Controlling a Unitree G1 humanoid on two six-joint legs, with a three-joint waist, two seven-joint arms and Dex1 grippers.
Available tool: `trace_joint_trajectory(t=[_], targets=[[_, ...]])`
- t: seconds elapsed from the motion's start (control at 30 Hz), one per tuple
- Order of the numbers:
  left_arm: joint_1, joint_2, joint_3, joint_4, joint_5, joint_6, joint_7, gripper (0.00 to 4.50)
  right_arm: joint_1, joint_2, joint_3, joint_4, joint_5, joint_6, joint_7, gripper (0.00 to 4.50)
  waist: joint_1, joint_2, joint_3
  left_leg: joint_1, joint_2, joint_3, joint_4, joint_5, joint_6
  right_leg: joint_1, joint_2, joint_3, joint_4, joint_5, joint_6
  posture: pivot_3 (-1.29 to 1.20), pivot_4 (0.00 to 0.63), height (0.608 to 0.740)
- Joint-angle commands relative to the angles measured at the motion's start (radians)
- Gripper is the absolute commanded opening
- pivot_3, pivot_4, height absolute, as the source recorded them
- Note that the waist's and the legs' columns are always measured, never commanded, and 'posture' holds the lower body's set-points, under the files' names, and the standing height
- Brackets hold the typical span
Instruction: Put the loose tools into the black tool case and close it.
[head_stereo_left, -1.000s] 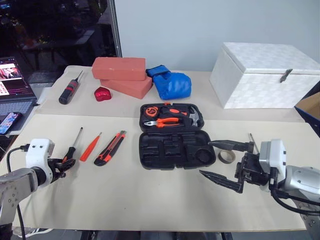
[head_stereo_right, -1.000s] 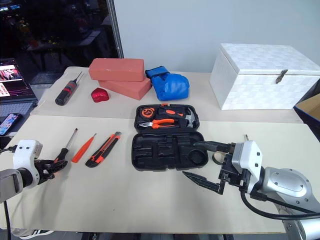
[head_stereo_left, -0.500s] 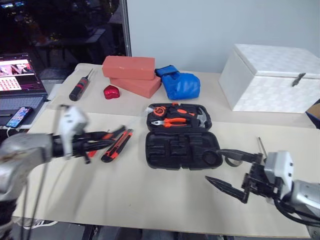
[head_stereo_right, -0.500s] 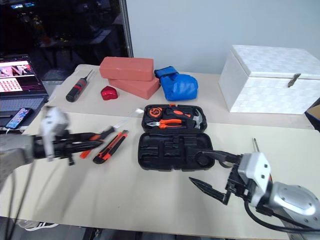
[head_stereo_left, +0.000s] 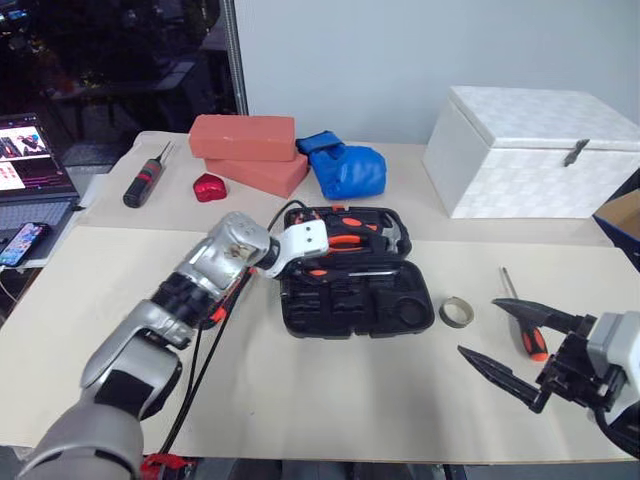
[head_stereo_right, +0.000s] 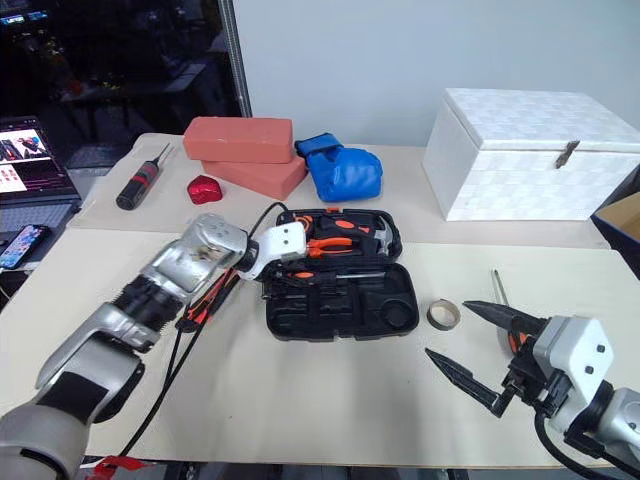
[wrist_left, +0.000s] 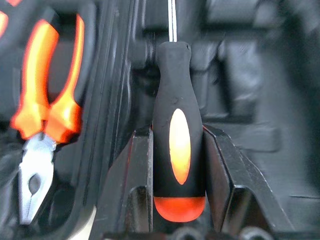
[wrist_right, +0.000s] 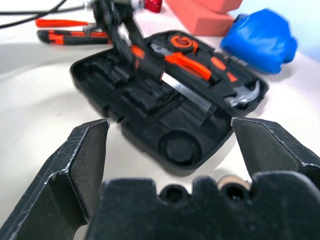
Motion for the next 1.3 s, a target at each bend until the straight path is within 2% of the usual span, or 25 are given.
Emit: trace_joint_trajectory(t=[0.03, 0.27, 0.33, 0.37, 0.5, 0.6, 0.7, 0.77, 0.9, 0.97, 1.03, 1.07, 1.13, 1.17, 1.3], targets=[[-0.049, 0.006, -0.016, 0.104, 0.107, -0.110, -0.007, 0.89, -0.012, 0.002, 0.019, -0.068, 0.012, 0.007, -0.037, 4.50, 0.003, 0.000, 0.000, 0.000, 0.000, 0.000, 0.000, 0.000, 0.000, 0.000, 0.000, 0.000, 0.000, 0.000, 0.000, 0.00, 0.150, 0.740], [-0.098, -0.031, 0.000, 0.251, 0.183, -0.231, -0.012, 0.89, 0.004, 0.016, 0.040, -0.072, 0.002, -0.007, -0.050, 4.50, 0.005, 0.000, 0.000, 0.000, 0.000, 0.000, 0.002, 0.000, 0.000, 0.002, 0.000, 0.000, 0.000, 0.000, 0.001, 0.00, 0.150, 0.740], [-0.105, -0.039, 0.017, 0.270, 0.184, -0.264, -0.015, 1.89, 0.000, 0.016, 0.046, -0.066, 0.000, -0.009, -0.050, 4.50, 0.005, 0.000, 0.000, 0.001, 0.000, 0.000, 0.003, 0.000, 0.000, 0.003, 0.000, 0.000, 0.000, 0.000, 0.001, 0.00, 0.150, 0.740], [-0.101, -0.040, 0.050, 0.251, 0.149, -0.252, -0.040, 1.99, -0.001, 0.016, 0.049, -0.063, -0.001, -0.011, -0.047, 4.50, 0.004, 0.000, 0.000, 0.001, 0.000, 0.000, 0.004, 0.000, 0.000, 0.003, 0.000, 0.000, 0.000, 0.000, 0.001, 0.00, 0.150, 0.740], [-0.061, -0.029, 0.205, 0.081, -0.028, -0.049, -0.134, 3.30, 0.007, 0.022, 0.051, -0.060, -0.006, -0.021, -0.041, 4.50, 0.005, 0.000, 0.000, 0.000, -0.001, 0.000, 0.005, 0.000, 0.000, 0.003, -0.001, 0.000, 0.002, 0.001, 0.001, 0.00, 0.150, 0.740], [0.009, -0.031, 0.310, -0.084, -0.143, 0.173, -0.118, 3.30, 0.010, 0.032, 0.055, -0.062, -0.012, -0.023, -0.047, 4.50, 0.003, 0.001, 0.000, 0.000, 0.000, 0.000, 0.006, 0.000, 0.000, 0.003, -0.001, 0.000, 0.002, 0.000, 0.001, 0.00, 0.150, 0.740], [0.090, -0.063, 0.366, -0.180, -0.165, 0.240, -0.014, 2.32, -0.004, 0.050, 0.067, -0.062, -0.017, -0.001, -0.098, 4.50, 0.004, 0.001, 0.000, -0.001, 0.000, -0.001, 0.005, 0.000, 0.001, 0.003, -0.001, 0.000, 0.002, 0.000, 0.003, 0.00, 0.150, 0.740], [0.154, -0.111, 0.440, -0.276, -0.230, 0.280, 0.055, 1.59, -0.043, 0.073, 0.091, -0.052, -0.087, 0.028, -0.204, 4.50, 0.004, 0.002, 0.000, 0.000, 0.000, -0.001, 0.005, 0.000, 0.001, 0.003, -0.001, 0.000, 0.003, -0.001, 0.004, 0.00, 0.150, 0.740], [0.254, -0.104, 0.483, -0.484, -0.335, 0.323, 0.026, 0.23, -0.066, 0.081, 0.105, -0.052, -0.131, 0.167, -0.349, 4.50, 0.005, 0.002, 0.000, -0.001, 0.000, -0.001, 0.006, 0.000, 0.001, 0.003, -0.001, 0.000, 0.004, -0.001, 0.003, 0.00, 0.150, 0.740], [0.287, -0.064, 0.471, -0.572, -0.378, 0.365, -0.008, 0.09, -0.055, 0.067, 0.082, -0.061, -0.111, 0.274, -0.394, 4.50, 0.005, 0.002, 0.000, -0.001, 0.000, -0.001, 0.007, 0.000, 0.001, 0.003, -0.001, 0.000, 0.004, 0.000, 0.002, 0.00, 0.150, 0.740], [0.311, -0.009, 0.462, -0.646, -0.432, 0.394, -0.067, 0.64, -0.080, 0.013, 0.076, -0.044, -0.140, 0.412, -0.451, 4.50, 0.005, 0.003, -0.001, 0.000, 0.000, -0.001, 0.007, 0.000, 0.001, 0.003, -0.001, 0.000, 0.005, 0.000, 0.002, 0.00, 0.150, 0.740], [0.315, 0.012, 0.454, -0.669, -0.446, 0.398, -0.086, 0.77, -0.098, -0.012, 0.069, -0.024, -0.126, 0.467, -0.452, 4.50, 0.003, 0.004, -0.001, 0.000, 0.000, -0.001, 0.007, 0.000, 0.001, 0.003, -0.001, 0.000, 0.005, -0.001, 0.002, 0.00, 0.150, 0.740], [0.322, 0.034, 0.431, -0.718, -0.463, 0.404, -0.095, 1.68, -0.107, -0.050, 0.044, 0.016, -0.112, 0.519, -0.432, 4.50, 0.003, 0.004, -0.001, 0.001, 0.000, 0.000, 0.008, 0.000, 0.001, 0.003, -0.002, 0.001, 0.004, 0.000, 0.001, 0.00, 0.150, 0.740], [0.321, 0.041, 0.421, -0.729, -0.470, 0.399, -0.106, 1.86, -0.119, -0.071, 0.040, 0.042, -0.119, 0.557, -0.437, 4.50, 0.004, 0.004, -0.001, 0.000, 0.000, 0.000, 0.009, 0.000, 0.001, 0.004, -0.002, 0.001, 0.004, 0.000, 0.001, 0.00, 0.150, 0.740], [0.320, 0.023, 0.374, -0.784, -0.483, 0.391, -0.087, 3.36, -0.149, -0.123, 0.007, 0.171, -0.149, 0.631, -0.434, 4.50, 0.010, 0.004, -0.001, 0.000, -0.001, -0.001, 0.011, 0.000, 0.001, 0.005, -0.002, 0.000, 0.004, 0.000, 0.001, 0.00, 0.150, 0.740]])
